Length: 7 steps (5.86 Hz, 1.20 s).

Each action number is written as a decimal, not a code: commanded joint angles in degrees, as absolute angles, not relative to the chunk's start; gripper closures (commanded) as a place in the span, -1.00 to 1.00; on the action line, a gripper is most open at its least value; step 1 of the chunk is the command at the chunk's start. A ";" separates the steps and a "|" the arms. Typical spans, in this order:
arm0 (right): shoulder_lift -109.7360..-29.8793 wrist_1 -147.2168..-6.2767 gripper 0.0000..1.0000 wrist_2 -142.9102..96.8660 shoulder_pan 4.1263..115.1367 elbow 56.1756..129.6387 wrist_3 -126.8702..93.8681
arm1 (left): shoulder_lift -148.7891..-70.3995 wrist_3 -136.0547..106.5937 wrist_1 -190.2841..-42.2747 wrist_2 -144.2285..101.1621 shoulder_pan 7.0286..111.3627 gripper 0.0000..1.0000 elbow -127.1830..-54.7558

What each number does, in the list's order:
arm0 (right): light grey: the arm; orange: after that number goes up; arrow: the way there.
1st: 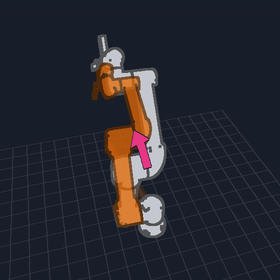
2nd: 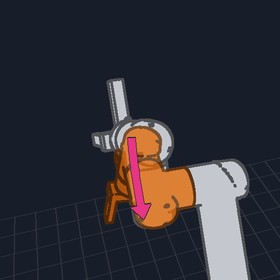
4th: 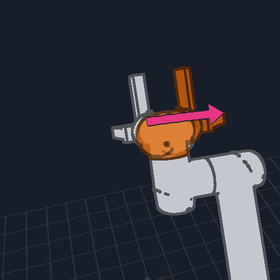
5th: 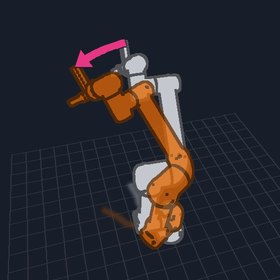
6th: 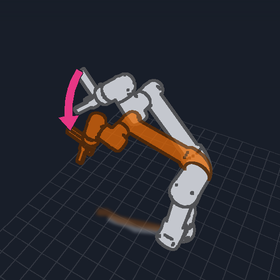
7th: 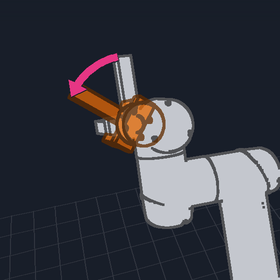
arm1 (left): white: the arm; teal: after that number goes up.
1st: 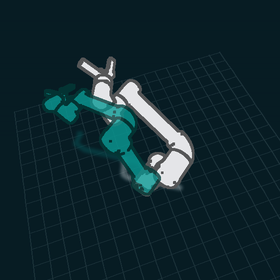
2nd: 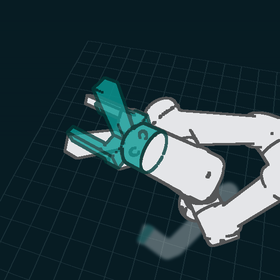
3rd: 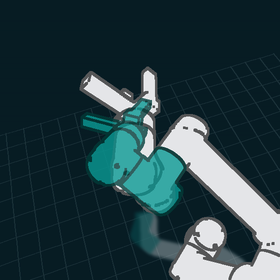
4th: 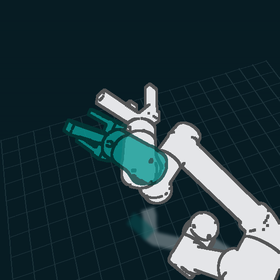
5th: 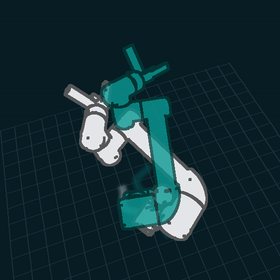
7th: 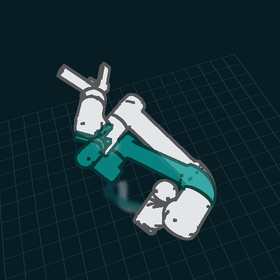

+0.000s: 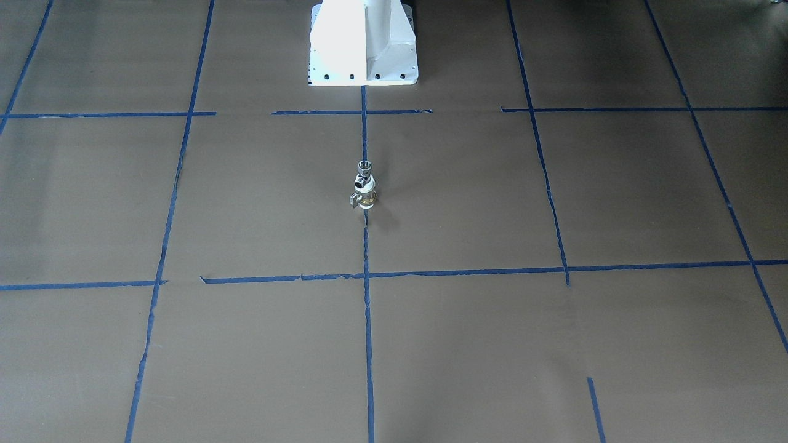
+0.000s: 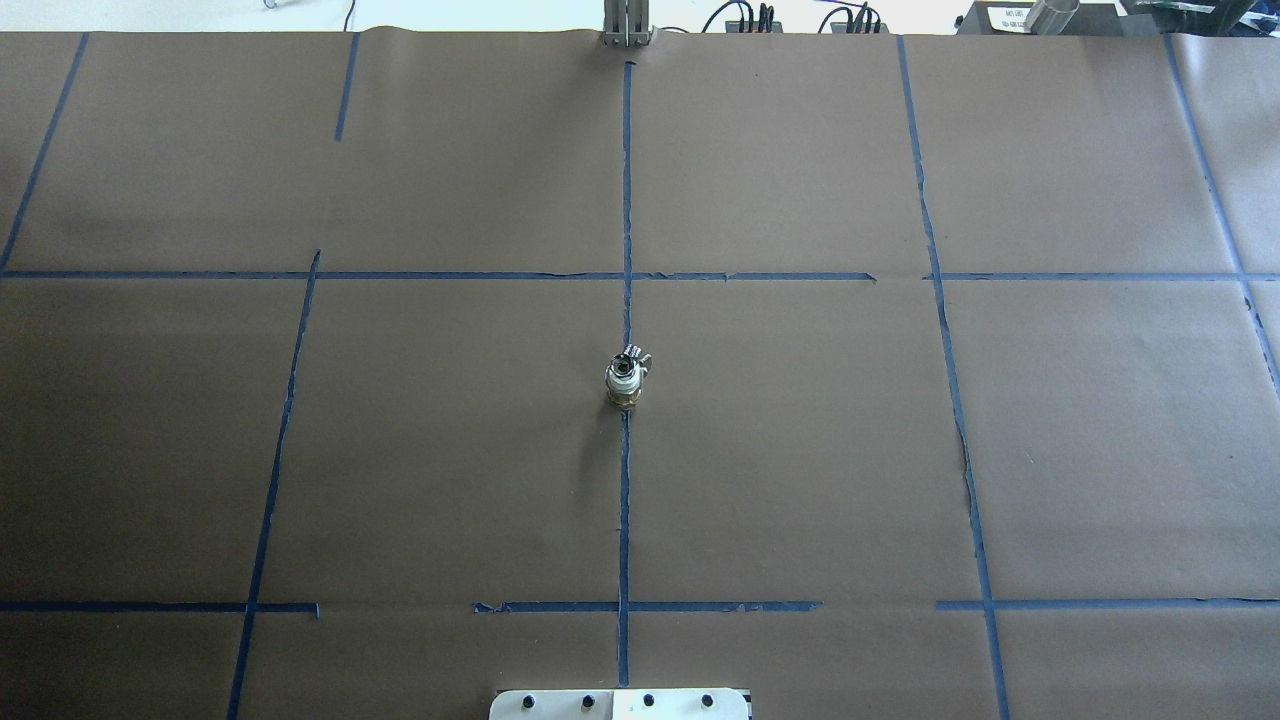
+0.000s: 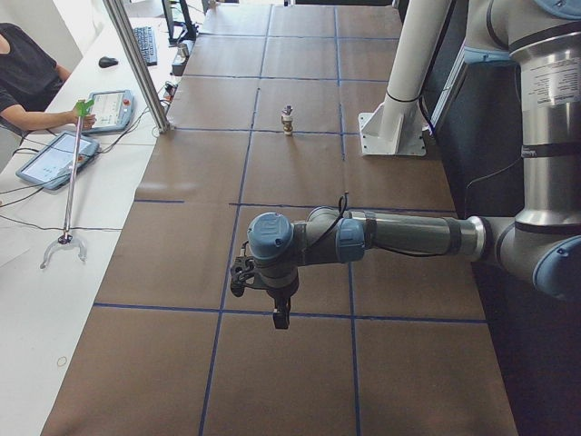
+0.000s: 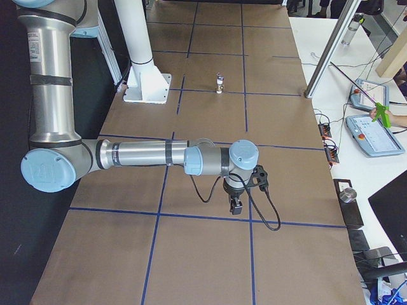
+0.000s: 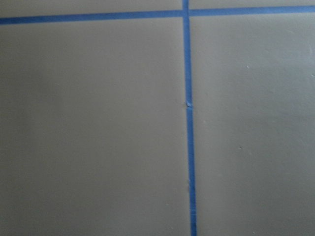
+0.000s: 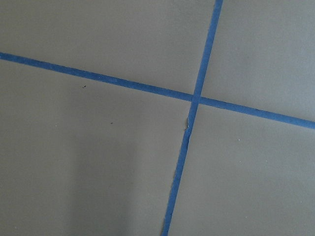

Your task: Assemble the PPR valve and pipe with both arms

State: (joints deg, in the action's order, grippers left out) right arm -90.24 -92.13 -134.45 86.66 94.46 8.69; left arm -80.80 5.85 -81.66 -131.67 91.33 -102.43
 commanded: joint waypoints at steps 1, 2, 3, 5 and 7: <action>-89.83 -92.02 -1.00 -134.39 86.66 94.83 8.79 | -80.86 4.92 -88.28 -130.25 90.97 -1.00 -101.18; -89.65 -92.02 -1.00 -134.47 86.66 95.70 8.62 | -80.34 5.01 -90.94 -130.60 90.97 -1.00 -99.86; -89.65 -92.11 -1.00 -134.56 86.66 96.06 8.61 | -80.42 5.01 -91.49 -130.69 91.05 -1.00 -100.80; -89.91 -92.11 -1.00 -134.39 86.66 95.10 8.61 | -79.81 5.10 -94.47 -130.69 90.97 -1.00 -100.47; -89.74 -92.20 -1.00 -134.73 86.66 94.14 8.61 | -79.81 5.45 -93.96 -130.69 90.88 -1.00 -101.33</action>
